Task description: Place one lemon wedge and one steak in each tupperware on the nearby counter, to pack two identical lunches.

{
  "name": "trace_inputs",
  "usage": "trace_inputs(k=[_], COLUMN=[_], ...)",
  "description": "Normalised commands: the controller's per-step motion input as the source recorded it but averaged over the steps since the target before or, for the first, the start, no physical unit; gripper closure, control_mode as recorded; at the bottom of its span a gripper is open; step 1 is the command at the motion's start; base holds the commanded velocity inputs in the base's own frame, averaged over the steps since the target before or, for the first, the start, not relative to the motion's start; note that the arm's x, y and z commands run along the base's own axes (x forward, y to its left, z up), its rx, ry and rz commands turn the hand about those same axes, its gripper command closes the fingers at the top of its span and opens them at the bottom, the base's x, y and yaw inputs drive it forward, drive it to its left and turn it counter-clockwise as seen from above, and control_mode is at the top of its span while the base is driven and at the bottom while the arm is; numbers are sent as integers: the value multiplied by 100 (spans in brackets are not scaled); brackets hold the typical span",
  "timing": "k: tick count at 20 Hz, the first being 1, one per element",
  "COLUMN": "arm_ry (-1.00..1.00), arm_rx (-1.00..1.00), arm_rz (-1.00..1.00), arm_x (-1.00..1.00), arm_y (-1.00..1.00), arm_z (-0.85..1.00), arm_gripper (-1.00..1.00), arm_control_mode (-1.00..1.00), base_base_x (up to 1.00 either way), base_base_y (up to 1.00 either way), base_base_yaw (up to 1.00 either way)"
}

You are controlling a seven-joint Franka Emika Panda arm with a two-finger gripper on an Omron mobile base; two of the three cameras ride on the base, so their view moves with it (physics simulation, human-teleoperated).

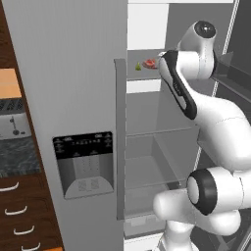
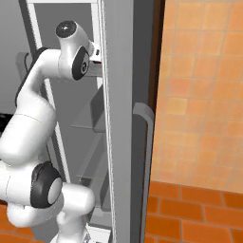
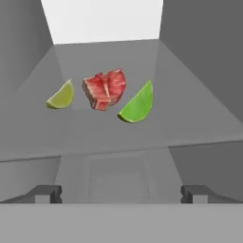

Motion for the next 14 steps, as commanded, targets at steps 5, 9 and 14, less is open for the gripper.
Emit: trace_inputs(k=[5,9,14], arm_ry=[15,13,2], arm_rx=[-1,0,0], arm_rz=[-7,-9,-1], arm_x=[100,73,28], arm_y=[-6,-1,-2], arm_z=[-14,0,-9], arm_gripper=[-100,-100,-100], arm_control_mode=[-100,-100,-100], base_base_x=[0,0,0], base_base_y=[0,0,0], base_base_yaw=[0,0,0])
